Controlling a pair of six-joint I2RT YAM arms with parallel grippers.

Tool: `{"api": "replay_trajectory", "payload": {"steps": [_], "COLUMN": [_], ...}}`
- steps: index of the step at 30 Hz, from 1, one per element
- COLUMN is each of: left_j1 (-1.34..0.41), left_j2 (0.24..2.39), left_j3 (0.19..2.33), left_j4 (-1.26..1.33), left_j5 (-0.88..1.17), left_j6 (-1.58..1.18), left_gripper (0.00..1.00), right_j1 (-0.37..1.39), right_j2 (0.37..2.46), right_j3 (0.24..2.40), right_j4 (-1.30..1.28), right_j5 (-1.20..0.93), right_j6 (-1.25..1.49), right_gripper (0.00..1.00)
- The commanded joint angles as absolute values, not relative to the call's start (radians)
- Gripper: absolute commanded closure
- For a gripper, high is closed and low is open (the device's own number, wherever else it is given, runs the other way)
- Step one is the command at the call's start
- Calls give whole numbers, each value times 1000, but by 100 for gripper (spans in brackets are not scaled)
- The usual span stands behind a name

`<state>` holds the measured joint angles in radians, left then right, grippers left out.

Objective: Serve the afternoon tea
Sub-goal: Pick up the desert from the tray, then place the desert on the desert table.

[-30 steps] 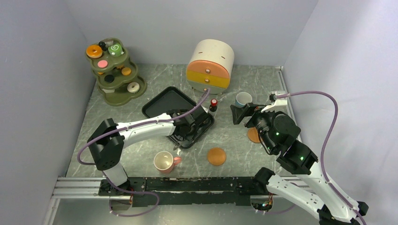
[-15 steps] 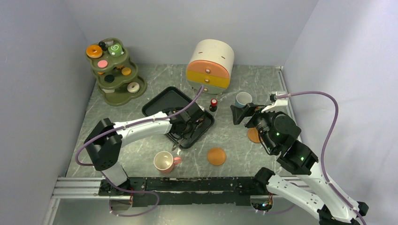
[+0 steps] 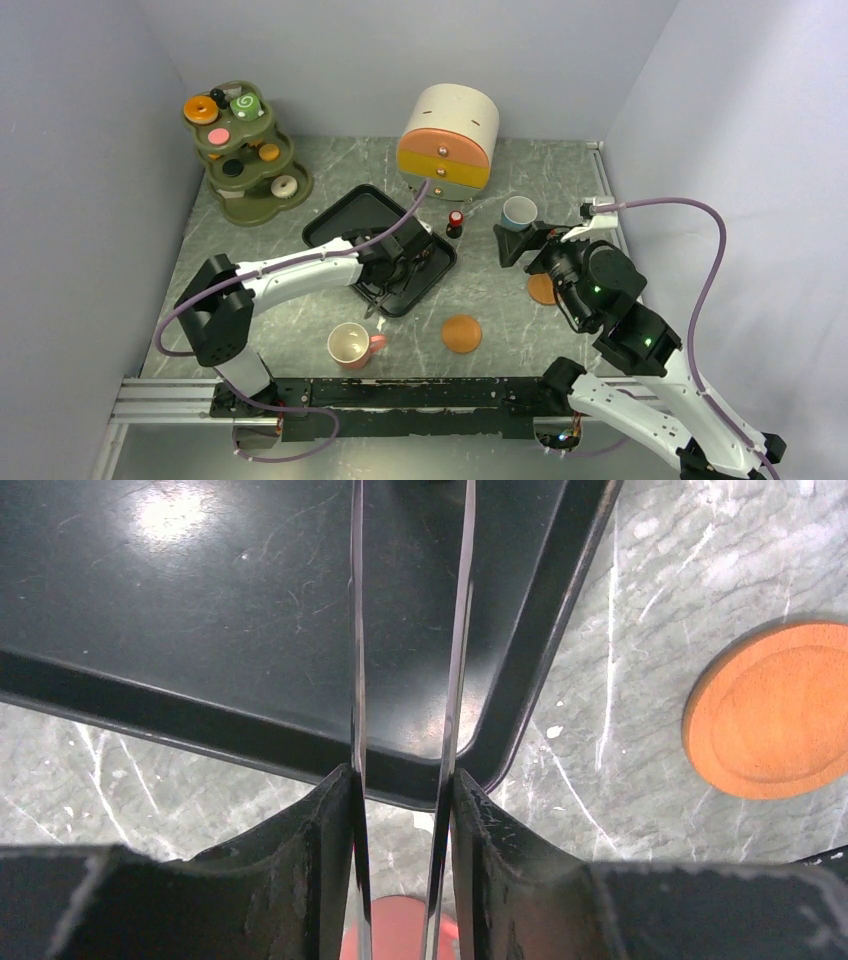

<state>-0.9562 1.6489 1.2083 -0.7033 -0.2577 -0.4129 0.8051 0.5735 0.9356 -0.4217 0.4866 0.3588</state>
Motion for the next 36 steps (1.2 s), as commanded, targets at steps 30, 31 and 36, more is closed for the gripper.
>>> {"api": "replay_trajectory", "payload": {"steps": [30, 31, 36], "left_j1": [-406, -375, -278], "left_j2": [1355, 1352, 1382], "left_j3": [1220, 1213, 1189], "left_j4": [-769, -763, -730], "left_j5": [-366, -357, -332], "left_j6": [-336, -333, -322], "left_gripper": [61, 61, 62], "right_j1": [801, 800, 801], "right_j2": [484, 482, 473], "right_j3": [895, 894, 891], "right_j4": [-400, -398, -395], "right_j5": [453, 451, 449], "right_j6": [377, 381, 386], "right_gripper": [6, 5, 5]}}
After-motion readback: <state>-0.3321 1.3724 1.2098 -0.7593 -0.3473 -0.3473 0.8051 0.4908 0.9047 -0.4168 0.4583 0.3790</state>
